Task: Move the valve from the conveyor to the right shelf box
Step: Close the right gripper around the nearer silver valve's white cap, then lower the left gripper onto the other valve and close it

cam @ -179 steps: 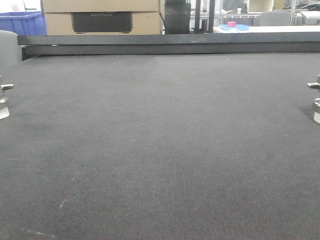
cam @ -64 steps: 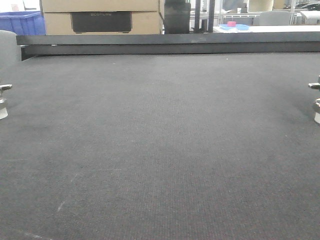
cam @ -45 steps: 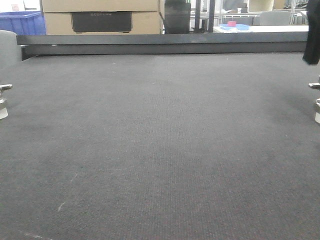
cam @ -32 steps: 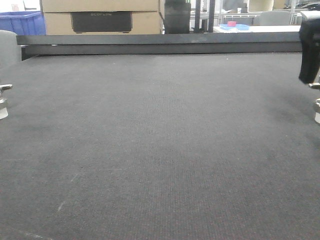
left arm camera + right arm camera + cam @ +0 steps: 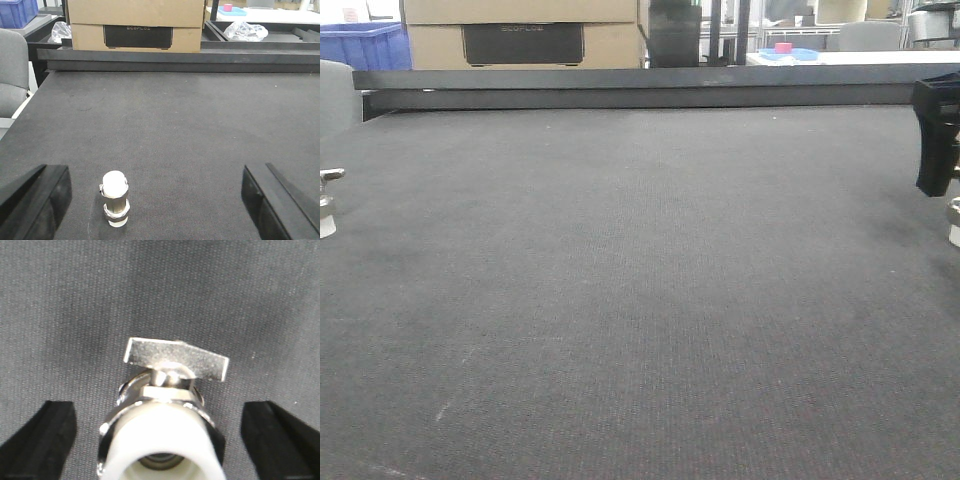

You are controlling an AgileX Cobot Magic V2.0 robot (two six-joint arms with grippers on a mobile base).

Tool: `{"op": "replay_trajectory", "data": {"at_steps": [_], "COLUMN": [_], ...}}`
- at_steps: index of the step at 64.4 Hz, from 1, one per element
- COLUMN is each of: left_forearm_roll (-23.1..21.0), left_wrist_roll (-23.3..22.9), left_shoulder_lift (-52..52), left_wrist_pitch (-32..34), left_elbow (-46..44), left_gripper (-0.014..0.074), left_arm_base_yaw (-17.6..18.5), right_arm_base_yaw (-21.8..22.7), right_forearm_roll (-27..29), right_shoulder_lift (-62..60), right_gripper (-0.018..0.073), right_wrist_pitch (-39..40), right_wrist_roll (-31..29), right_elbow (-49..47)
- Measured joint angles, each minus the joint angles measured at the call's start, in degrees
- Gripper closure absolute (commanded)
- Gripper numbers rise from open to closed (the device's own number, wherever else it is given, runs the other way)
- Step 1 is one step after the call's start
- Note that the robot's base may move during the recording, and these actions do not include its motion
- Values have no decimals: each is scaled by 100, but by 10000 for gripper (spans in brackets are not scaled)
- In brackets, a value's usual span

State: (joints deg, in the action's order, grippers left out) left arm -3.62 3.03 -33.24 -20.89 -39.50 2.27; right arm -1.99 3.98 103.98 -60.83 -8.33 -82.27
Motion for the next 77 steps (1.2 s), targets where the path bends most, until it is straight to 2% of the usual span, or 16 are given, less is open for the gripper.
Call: {"op": "replay_trajectory", "data": {"at_steps": [10,20,34,45,54,62,77], "left_forearm_roll": [0,0,0,60,263,362,404], "left_wrist_roll": [0,0,0,0,0,0,0], "left_shoulder_lift": [0,0,-22,-479,-1249,-2138,-4006], "left_wrist_pitch": [-11,-98,-474,-1043,-1633,-2408,-3906], "left_elbow": [0,0,-65,-644,-1478,-2281,-3700], "left_gripper": [-3,-3,-3,-3,-3,-3,-3], "left_arm_base_yaw": [0,0,0,0,0,-11,-383], "right_arm_base_yaw": [0,0,0,0,0,0,0], "right_forearm_roll": [-5,-5,-5,-5,-5,-5,-5], "right_shoulder_lift": [0,0,-58,-543,-1213,-1782,-2287], "right_gripper": [421,727,717,717,717,717,717], "right_wrist_pitch": [0,0,-79,-44,199,307,283], "right_wrist_roll": [0,0,0,17,44,44,44], "right_elbow": [0,0,-10,15,58,297,752]}}
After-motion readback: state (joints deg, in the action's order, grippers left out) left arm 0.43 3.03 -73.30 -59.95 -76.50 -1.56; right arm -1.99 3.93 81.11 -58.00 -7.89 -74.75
